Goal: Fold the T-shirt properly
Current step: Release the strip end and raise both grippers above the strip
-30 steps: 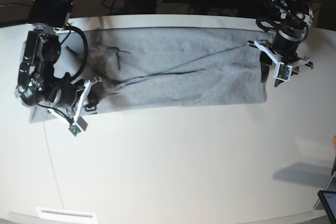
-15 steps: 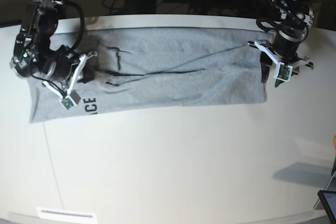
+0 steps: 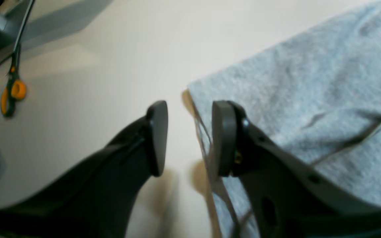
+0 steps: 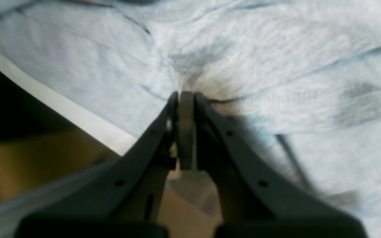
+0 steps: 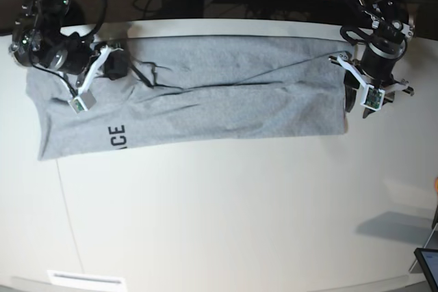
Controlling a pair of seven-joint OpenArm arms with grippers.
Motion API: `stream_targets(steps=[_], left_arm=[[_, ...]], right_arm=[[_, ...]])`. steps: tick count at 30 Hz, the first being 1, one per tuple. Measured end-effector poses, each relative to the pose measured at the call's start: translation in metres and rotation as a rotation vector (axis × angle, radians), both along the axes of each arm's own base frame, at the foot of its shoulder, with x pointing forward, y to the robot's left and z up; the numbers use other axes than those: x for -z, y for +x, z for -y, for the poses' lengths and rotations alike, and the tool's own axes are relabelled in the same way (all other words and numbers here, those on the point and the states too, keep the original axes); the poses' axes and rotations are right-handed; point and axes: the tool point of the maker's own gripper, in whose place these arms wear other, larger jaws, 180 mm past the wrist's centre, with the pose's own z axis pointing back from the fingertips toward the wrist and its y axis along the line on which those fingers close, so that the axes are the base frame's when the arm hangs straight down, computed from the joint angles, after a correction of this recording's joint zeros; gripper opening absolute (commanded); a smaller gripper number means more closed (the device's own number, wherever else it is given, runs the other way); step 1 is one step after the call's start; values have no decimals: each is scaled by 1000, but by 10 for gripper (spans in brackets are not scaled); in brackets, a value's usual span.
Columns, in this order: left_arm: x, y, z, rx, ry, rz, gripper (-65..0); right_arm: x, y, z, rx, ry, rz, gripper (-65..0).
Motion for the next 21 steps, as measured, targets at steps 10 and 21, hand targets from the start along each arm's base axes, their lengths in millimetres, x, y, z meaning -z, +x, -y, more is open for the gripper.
stream_targets(steps=[10, 21], left_arm=[[30, -2, -19, -32, -25, -82, -425], [19, 12, -27, -29, -6, -48, -425]], right_arm=[[-23, -6, -28, 218, 353, -152, -647], [-21, -7, -25, 286, 380, -159, -640]])
